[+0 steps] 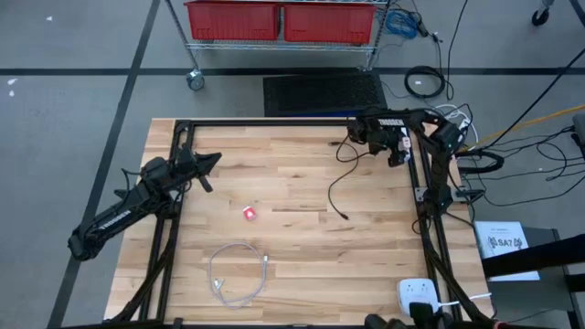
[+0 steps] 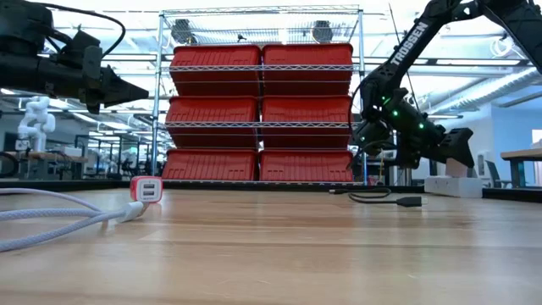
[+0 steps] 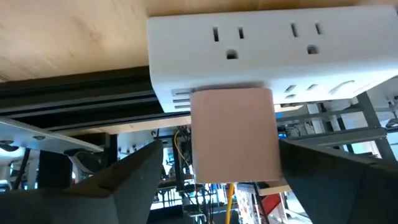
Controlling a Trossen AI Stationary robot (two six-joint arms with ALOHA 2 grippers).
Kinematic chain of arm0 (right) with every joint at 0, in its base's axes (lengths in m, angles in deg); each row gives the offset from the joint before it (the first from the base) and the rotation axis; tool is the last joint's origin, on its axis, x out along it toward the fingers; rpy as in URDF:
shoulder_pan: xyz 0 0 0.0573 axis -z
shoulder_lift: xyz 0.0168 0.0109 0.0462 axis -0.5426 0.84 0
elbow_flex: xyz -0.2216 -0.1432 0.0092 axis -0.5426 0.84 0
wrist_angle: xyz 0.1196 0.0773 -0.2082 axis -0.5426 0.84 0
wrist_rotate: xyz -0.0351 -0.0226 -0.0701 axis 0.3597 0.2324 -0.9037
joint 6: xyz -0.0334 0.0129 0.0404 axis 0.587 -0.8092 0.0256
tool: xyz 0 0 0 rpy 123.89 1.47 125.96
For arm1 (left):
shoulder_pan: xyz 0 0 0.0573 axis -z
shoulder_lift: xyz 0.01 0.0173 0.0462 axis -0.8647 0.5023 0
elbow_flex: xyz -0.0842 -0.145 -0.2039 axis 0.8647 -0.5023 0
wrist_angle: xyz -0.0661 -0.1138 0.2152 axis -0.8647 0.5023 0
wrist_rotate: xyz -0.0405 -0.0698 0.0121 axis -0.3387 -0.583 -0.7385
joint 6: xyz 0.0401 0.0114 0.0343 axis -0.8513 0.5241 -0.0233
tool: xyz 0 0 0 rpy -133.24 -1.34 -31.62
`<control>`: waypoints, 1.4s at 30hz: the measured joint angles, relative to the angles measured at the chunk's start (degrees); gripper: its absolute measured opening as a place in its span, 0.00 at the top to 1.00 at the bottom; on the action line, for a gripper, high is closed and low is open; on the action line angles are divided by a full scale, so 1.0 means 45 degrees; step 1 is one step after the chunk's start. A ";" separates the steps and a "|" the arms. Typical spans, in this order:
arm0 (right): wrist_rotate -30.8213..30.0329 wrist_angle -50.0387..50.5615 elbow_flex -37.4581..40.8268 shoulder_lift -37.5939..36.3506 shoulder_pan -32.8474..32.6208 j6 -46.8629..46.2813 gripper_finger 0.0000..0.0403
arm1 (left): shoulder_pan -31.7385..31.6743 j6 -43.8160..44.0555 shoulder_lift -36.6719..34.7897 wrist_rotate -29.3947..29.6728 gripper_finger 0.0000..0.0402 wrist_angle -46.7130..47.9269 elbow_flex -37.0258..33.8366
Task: Insert USB
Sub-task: Insert the pink charger adapter into the top right white outlet extension
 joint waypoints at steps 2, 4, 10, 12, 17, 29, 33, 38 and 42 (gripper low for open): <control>0.0204 0.0103 -0.0082 -0.0143 0.0000 -0.0064 0.26 | 0.0000 -0.0003 -0.0003 -0.0001 0.95 -0.0018 0.0004; 0.0340 0.0331 -0.0314 -0.0196 0.0000 -0.0346 0.26 | 0.0002 -0.0001 -0.0003 -0.0001 0.95 -0.0017 -0.0001; 0.0550 0.1119 -0.1461 -0.0205 -0.0005 -0.1095 0.26 | 0.0002 -0.0002 0.0001 -0.0001 0.95 -0.0017 0.0001; 0.0550 0.1461 -0.1966 -0.0203 -0.0005 -0.1261 0.26 | -0.0001 0.0000 -0.0002 -0.0001 0.95 -0.0017 0.0003; 0.1406 0.1520 -0.3112 -0.0366 -0.0005 -0.1780 0.26 | 0.0003 -0.0001 -0.0003 0.0003 0.95 -0.0017 0.0004; 0.2148 0.1520 -0.3313 -0.0992 0.0704 -0.3832 0.83 | -0.0001 -0.0001 -0.0004 -0.0001 0.95 -0.0012 0.0000; 0.2097 0.1506 -0.3217 -0.1412 0.0979 -0.4433 0.97 | 0.0003 -0.0001 -0.0002 -0.0001 0.95 -0.0012 0.0000; 0.1941 0.1518 -0.2452 -0.1619 0.1366 -0.5339 0.98 | -0.0001 0.0000 0.0001 -0.0001 0.95 -0.0012 0.0004; 0.1858 0.0757 -0.1751 -0.1619 0.1516 -0.5657 1.00 | 0.0002 -0.0002 -0.0004 -0.0001 0.95 -0.0017 -0.0001</control>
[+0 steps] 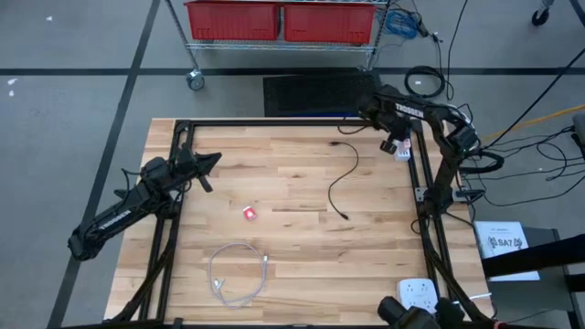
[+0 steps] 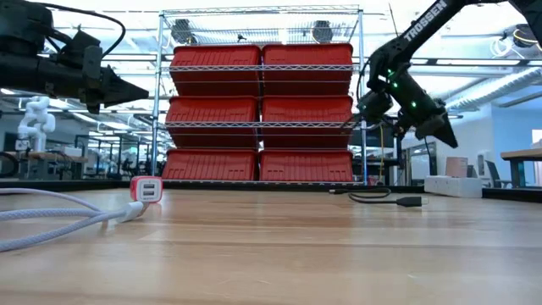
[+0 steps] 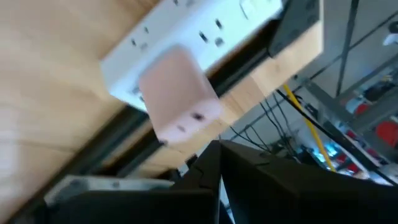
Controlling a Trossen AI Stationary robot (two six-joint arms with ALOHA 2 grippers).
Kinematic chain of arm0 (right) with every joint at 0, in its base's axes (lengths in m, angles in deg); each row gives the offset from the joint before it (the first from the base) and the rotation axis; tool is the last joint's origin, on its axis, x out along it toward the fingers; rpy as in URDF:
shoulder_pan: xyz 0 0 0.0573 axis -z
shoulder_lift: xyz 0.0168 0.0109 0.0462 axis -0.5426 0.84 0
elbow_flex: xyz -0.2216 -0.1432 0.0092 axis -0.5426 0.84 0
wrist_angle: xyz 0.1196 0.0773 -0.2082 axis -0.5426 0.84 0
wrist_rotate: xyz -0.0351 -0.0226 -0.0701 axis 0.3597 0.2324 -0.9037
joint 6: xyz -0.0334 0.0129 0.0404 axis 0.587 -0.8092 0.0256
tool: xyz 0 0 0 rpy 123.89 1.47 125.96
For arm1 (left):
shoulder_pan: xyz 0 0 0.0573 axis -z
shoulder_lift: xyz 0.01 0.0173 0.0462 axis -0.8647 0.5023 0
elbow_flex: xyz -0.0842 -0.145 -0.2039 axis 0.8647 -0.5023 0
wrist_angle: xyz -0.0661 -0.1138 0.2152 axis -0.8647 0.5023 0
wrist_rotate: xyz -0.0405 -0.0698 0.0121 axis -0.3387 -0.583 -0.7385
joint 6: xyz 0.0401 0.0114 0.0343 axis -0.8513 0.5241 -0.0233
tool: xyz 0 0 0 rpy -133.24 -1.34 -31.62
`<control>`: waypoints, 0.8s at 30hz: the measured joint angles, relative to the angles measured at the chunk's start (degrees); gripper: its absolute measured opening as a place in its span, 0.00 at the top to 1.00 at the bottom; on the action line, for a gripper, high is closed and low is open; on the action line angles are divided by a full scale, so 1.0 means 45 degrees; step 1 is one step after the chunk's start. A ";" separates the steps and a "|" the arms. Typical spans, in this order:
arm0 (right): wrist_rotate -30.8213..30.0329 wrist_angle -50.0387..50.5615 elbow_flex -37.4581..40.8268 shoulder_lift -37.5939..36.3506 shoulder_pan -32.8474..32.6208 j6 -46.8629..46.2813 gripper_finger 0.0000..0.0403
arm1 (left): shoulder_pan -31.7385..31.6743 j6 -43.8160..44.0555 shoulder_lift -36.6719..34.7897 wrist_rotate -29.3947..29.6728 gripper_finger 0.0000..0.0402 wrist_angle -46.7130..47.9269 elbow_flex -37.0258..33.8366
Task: Insert USB
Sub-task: Insert the pink charger adapter into the top right white outlet extension
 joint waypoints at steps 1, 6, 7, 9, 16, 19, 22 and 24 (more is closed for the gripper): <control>0.0128 -0.0267 0.0148 0.0000 0.0000 -0.0027 1.00 | -0.0003 -0.0001 0.0005 0.0000 0.95 0.0003 0.0000; 0.0053 -0.0983 0.1037 -0.0025 -0.0020 -0.0124 1.00 | -0.0002 0.0000 0.0000 0.0000 0.95 0.0000 0.0002; -0.0037 -0.1055 0.1231 -0.0046 -0.0020 -0.0186 1.00 | -0.0003 -0.0006 0.0003 0.0003 0.95 0.0000 0.0003; -0.0234 -0.1264 0.1602 -0.0058 -0.0027 -0.0241 1.00 | 0.0000 -0.0222 0.0004 0.0000 0.95 -0.0105 0.0002; 0.0088 -0.2114 0.2077 -0.0119 -0.0281 -0.0162 1.00 | -0.0003 -0.0644 0.0000 0.0000 0.95 -0.0747 0.0004; 0.0129 -0.2145 0.2089 -0.0097 -0.0456 -0.0172 1.00 | -0.0003 -0.0644 0.0005 -0.0002 0.95 -0.1008 0.0001; 0.0293 -0.2275 0.2086 -0.0093 -0.0654 -0.0167 1.00 | 0.0000 -0.0642 0.0002 -0.0460 0.95 -0.1322 0.0005; 0.0305 -0.2294 0.2100 -0.0087 -0.0783 -0.0138 1.00 | 0.0002 -0.0650 0.0034 -0.0968 0.95 -0.1516 0.0003</control>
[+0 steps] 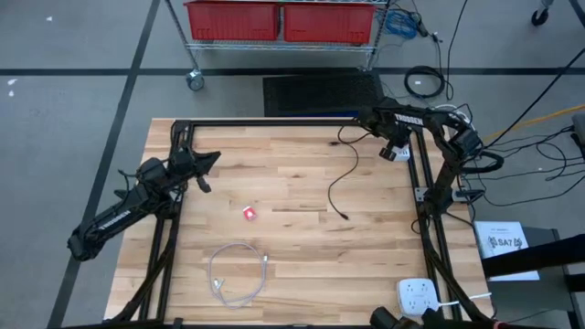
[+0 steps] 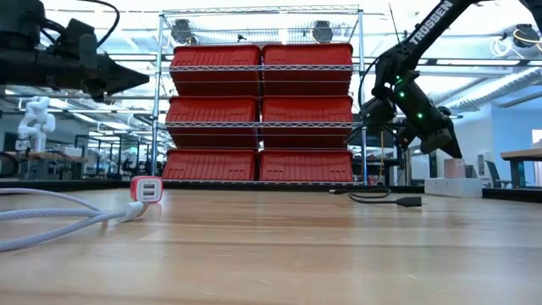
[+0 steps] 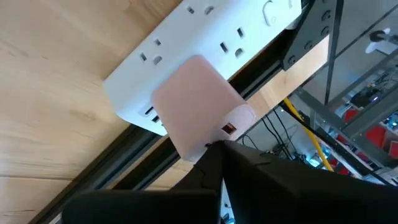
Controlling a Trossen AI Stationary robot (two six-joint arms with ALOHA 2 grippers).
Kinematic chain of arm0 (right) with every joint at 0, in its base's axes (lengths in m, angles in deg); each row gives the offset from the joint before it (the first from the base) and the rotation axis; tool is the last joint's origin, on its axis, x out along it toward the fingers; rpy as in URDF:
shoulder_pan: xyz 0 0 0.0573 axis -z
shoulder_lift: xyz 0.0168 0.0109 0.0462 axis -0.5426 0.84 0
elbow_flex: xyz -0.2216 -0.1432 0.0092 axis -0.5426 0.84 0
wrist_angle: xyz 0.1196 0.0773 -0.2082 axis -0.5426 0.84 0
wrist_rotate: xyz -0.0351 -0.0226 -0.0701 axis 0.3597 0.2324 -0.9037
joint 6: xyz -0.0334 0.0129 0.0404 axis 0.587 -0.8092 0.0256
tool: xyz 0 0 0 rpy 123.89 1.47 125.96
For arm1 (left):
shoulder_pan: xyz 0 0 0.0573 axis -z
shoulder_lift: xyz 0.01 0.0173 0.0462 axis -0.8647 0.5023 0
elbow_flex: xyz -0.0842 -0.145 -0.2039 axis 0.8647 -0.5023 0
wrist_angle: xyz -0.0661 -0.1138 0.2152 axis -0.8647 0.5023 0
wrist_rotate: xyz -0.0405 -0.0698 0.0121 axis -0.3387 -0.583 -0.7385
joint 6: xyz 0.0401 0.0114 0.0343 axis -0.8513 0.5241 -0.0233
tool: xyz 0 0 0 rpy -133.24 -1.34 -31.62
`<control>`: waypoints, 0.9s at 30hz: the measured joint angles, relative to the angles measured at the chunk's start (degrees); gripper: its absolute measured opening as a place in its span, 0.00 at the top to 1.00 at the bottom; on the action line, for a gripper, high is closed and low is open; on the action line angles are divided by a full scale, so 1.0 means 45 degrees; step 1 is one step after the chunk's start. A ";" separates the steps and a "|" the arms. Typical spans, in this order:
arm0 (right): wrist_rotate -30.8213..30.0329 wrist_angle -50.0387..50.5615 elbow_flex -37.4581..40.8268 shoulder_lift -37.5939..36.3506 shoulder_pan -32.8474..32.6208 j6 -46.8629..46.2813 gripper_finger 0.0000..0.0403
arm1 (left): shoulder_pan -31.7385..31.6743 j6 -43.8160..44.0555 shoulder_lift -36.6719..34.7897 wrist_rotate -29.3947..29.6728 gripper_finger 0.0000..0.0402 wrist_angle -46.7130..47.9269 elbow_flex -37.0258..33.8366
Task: Insert USB
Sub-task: Insert the pink charger adapter into the top right white outlet extension
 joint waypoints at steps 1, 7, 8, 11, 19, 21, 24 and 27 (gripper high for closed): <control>0.0003 0.0003 0.0000 0.0008 -0.0065 0.0010 1.00 | 0.0000 0.0000 0.0000 -0.0128 0.95 -0.0070 0.0002; -0.0108 0.0128 -0.0002 0.0025 -0.0104 -0.0001 1.00 | 0.0000 -0.0106 0.0032 -0.0186 0.95 -0.0373 0.0002; -0.0100 0.0146 -0.0020 0.0034 -0.0024 -0.0004 1.00 | 0.0000 -0.0111 0.0042 -0.0184 0.95 -0.0364 0.0002; 0.0114 0.0045 -0.0044 0.0019 -0.0004 -0.0034 1.00 | 0.0000 -0.0115 0.0076 -0.0183 0.96 -0.0332 0.0002; 0.0278 -0.0040 -0.0019 0.0019 -0.0686 -0.0070 1.00 | -0.0001 -0.0358 0.0733 -0.0179 0.99 -0.0310 0.0002; 0.0287 -0.0038 -0.0019 0.0019 -0.0858 -0.0087 1.00 | 0.0000 -0.0363 0.0945 -0.0184 0.99 -0.0325 0.0002; 0.0301 -0.0041 -0.0019 0.0019 -0.1160 -0.0132 1.00 | 0.0000 -0.0358 0.1237 -0.0184 0.99 -0.0511 0.0002; 0.0312 -0.0041 -0.0019 0.0019 -0.1533 -0.0201 1.00 | 0.0000 -0.0433 0.1514 -0.0188 0.99 -0.0893 0.0002</control>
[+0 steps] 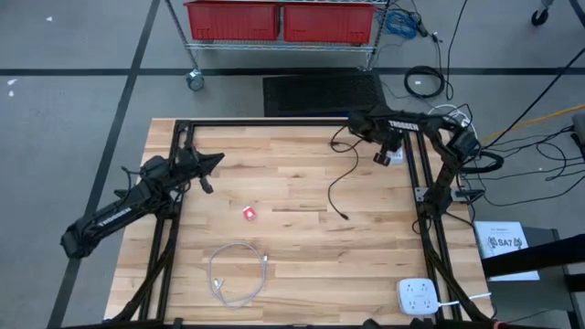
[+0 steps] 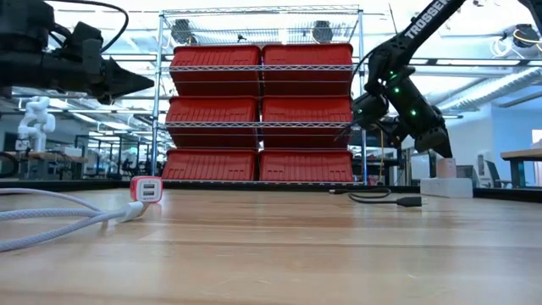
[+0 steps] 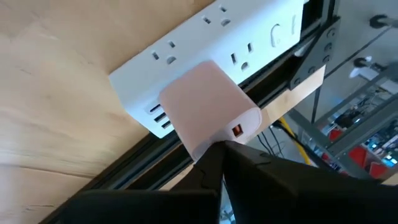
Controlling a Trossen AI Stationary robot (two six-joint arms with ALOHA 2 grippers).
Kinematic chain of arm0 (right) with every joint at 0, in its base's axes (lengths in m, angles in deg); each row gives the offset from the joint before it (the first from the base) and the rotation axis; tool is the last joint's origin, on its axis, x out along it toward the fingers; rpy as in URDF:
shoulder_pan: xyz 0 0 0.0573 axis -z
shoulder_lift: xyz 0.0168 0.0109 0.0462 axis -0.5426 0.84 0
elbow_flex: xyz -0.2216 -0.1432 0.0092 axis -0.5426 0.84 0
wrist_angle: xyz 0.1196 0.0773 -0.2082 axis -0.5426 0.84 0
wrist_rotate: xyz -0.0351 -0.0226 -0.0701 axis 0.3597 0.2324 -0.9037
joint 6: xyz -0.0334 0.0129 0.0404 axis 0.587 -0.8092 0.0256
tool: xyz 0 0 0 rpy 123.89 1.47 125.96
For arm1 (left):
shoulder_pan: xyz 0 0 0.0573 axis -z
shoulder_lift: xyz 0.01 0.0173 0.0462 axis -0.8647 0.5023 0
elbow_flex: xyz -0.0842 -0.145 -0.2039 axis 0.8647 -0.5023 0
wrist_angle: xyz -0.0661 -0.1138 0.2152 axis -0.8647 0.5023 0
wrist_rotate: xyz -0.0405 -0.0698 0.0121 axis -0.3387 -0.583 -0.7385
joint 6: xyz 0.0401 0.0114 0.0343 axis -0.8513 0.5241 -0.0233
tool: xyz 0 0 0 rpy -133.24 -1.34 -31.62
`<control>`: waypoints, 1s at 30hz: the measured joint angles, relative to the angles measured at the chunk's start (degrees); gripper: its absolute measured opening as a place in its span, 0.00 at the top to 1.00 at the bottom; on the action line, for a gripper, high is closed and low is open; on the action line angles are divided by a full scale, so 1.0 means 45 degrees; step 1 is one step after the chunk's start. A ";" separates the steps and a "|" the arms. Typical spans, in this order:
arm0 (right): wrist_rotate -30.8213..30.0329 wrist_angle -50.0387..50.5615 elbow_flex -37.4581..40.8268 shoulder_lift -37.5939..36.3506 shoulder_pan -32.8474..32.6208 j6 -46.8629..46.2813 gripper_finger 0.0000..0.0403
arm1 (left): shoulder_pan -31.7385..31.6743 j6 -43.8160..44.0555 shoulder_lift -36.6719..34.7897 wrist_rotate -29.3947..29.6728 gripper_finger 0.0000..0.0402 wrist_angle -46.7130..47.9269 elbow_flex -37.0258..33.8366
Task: Insert USB
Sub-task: Insert the pink charger adapter into the top right white outlet extension
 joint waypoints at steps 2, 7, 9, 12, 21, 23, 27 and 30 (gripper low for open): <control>0.0071 0.0000 0.0000 0.0000 -0.0245 -0.0079 1.00 | 0.0000 -0.0018 0.0146 -0.0029 0.99 -0.0154 0.0000; 0.0106 0.0004 -0.0005 0.0000 -0.0965 -0.0187 1.00 | 0.0000 -0.0018 0.0431 -0.0102 0.99 -0.0325 0.0000; 0.0197 0.0009 -0.0099 0.0000 -0.1260 -0.0227 1.00 | 0.0000 -0.0018 0.0523 -0.0107 0.99 -0.0375 0.0000; 0.1502 0.0001 -0.0714 -0.0001 -0.1703 -0.0324 1.00 | 0.0000 -0.0013 0.0541 -0.0121 0.99 -0.0393 0.0000; 0.5794 -0.2431 -0.2978 0.0071 -0.2337 0.0297 1.00 | 0.0000 0.0098 0.0541 -0.0131 0.99 -0.0345 0.0000; 0.5789 -0.2894 -0.3002 0.0073 -0.2422 0.0404 1.00 | 0.0000 0.0106 0.0546 -0.0131 0.99 -0.0308 0.0000; 0.5724 -0.3209 -0.3007 0.0065 -0.2482 0.0498 1.00 | 0.0000 0.0108 0.0546 -0.0151 0.99 -0.0259 0.0000; 0.5535 -0.3479 -0.2992 -0.0199 -0.2445 0.0584 1.00 | 0.0000 0.0113 0.0541 -0.0401 0.99 -0.0266 0.0000</control>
